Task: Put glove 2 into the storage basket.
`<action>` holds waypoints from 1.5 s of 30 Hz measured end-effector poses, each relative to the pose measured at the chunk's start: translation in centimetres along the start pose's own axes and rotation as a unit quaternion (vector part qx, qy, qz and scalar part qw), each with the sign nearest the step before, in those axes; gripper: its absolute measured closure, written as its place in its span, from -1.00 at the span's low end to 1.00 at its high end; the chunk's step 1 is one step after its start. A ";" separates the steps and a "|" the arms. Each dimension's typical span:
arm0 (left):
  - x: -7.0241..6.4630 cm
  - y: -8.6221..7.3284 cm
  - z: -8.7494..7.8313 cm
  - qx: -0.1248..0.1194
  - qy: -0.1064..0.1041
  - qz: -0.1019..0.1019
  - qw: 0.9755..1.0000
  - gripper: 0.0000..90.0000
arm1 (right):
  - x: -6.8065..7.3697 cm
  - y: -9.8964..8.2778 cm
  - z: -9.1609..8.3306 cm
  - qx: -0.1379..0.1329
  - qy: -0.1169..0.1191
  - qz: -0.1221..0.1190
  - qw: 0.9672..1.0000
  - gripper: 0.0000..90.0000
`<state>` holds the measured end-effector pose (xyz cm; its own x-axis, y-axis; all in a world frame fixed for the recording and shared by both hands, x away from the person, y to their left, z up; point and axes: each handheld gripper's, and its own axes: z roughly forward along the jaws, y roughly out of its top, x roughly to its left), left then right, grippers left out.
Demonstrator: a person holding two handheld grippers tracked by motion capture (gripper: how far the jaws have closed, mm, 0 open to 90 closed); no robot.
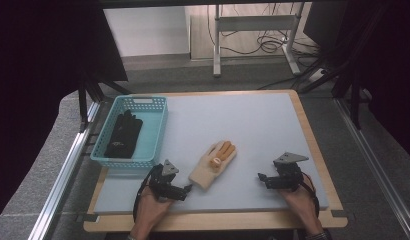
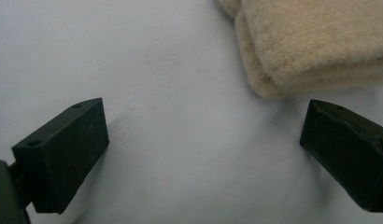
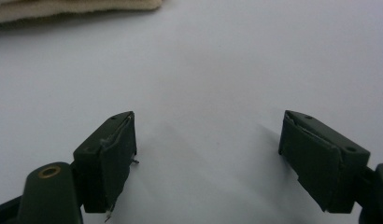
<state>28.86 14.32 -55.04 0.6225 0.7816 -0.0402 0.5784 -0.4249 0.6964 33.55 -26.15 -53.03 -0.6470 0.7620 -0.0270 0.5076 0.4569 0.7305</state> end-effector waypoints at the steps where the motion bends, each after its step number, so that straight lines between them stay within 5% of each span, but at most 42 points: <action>1: 0.0 0.0 0.0 0.000 0.000 -0.001 1.000 -0.97 | 0.1 0.0 0.0 0.001 -0.005 -0.003 1.000 -0.59; 13: 0.2 0.0 -0.2 0.003 -0.007 0.002 1.000 -0.95 | 0.2 0.0 0.1 0.000 -0.010 -0.004 1.000 -0.61; 18: 0.2 0.3 -0.8 0.001 -0.042 -0.013 0.999 -0.93 | 0.2 0.0 0.1 0.000 -0.010 -0.004 1.000 -0.61; 29: -0.6 3.6 -2.4 -0.001 -0.045 -0.006 0.999 -0.91 | 0.2 0.0 0.1 0.000 -0.010 -0.004 1.000 -0.61; 40: -2.1 7.8 -0.2 0.013 -0.060 -0.004 0.998 -0.91 | 0.2 -0.1 0.1 0.000 -0.010 -0.004 1.000 -0.61; 45: -2.9 8.9 1.7 0.032 -0.048 -0.002 0.998 -0.91 | 0.1 -0.1 0.1 0.000 -0.010 -0.004 1.000 -0.61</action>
<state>33.09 7.47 -49.96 0.6652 0.7380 -0.1136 0.6118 -0.4515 0.6495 33.47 -26.03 -53.13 -0.6400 0.7669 -0.0467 0.5016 0.4631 0.7307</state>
